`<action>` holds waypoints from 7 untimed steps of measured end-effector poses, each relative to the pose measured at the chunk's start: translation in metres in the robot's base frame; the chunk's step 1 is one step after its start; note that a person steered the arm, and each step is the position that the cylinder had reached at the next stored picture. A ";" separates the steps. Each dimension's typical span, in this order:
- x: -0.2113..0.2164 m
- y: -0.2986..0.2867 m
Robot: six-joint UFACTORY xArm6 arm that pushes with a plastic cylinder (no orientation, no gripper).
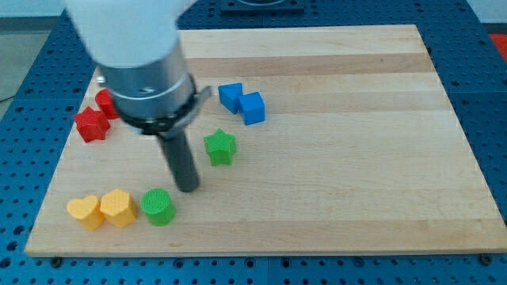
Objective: Place the green blocks to the right of yellow blocks
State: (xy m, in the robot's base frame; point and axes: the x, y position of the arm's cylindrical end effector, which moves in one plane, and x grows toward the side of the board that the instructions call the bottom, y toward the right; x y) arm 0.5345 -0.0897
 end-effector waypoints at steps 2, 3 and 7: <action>-0.052 0.085; -0.084 0.050; -0.092 0.022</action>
State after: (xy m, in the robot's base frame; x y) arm 0.4428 -0.0673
